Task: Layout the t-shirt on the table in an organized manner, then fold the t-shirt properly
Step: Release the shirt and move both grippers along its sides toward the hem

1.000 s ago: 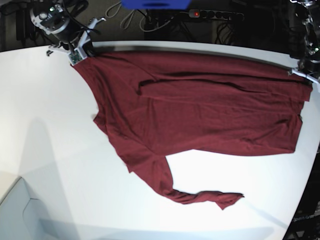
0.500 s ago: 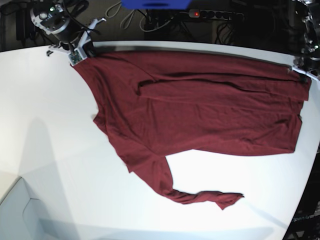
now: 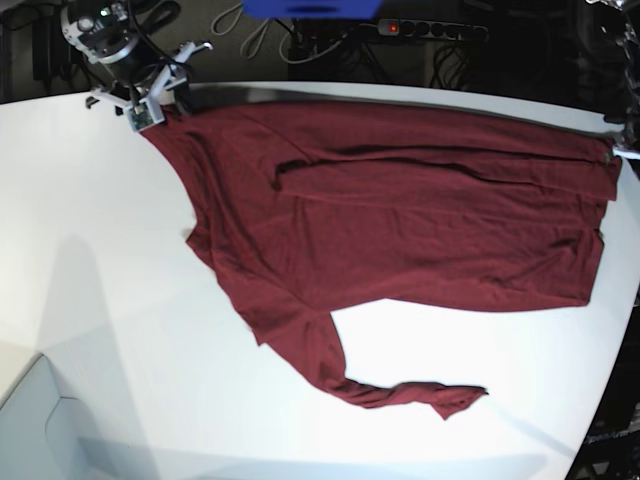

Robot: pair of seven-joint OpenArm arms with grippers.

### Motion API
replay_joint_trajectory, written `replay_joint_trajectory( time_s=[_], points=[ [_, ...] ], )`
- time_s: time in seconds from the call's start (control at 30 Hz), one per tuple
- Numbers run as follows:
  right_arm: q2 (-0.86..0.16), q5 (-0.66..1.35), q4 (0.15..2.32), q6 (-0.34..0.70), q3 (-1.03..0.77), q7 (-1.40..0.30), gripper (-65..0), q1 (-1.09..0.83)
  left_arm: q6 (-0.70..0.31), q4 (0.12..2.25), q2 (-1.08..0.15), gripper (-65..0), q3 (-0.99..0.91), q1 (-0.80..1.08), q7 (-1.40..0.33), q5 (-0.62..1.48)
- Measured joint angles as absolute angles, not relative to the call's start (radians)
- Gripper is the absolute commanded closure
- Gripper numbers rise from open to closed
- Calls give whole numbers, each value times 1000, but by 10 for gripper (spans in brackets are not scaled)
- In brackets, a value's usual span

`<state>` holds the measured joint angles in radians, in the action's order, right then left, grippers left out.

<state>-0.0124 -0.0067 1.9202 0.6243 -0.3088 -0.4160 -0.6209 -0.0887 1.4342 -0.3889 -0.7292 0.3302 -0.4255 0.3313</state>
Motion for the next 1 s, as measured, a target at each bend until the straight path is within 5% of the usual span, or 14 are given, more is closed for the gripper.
replay_joint_trajectory(
  time_s=[0.13, 0.4, 0.63, 1.0],
  points=[
    [-1, -7, 1919, 624, -326, -418, -385, -616, -93, 1450, -387, -243, -731, 262, -419, 330],
    [12, -3, 1919, 624, -379, -416, -384, -576, -86, 1386, -393, -243, -707, 13, -409, 332],
    [25, -11, 1919, 621, -464, -425, -385, -538, -82, 1011, -450, -243, -539, -258, -406, 326],
    [20, -11, 1918, 621, -495, -424, -386, -513, -84, 415, -476, -243, -140, -529, -31, 329]
  ],
)
